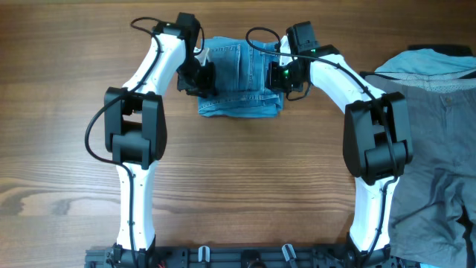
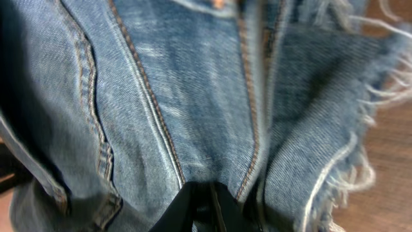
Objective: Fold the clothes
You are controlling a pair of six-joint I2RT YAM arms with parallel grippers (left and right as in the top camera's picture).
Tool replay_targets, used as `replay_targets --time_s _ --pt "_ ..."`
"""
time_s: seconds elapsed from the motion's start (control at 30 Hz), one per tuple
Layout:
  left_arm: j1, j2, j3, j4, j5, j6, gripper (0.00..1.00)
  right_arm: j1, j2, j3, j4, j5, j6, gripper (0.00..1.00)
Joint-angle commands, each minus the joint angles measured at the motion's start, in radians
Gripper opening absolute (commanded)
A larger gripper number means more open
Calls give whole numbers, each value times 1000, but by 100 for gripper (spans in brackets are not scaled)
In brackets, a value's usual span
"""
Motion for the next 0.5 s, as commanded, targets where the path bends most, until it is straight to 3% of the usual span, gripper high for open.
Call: replay_targets --time_s 0.0,0.13,0.2,0.27,0.47 --pt "74 29 -5 -20 111 -19 29 9 39 -69 -87 -163 -66 13" --pt "94 -30 -5 -49 222 0 37 8 -151 -69 -48 -198 -100 17" --pt "96 -53 -5 -71 222 0 30 8 -226 -69 -7 -192 -102 18" --pt "97 -69 -5 -106 222 0 4 8 -301 -69 31 -120 -72 19" --pt "84 -69 -10 -188 151 5 4 7 -352 -69 40 21 -30 20"
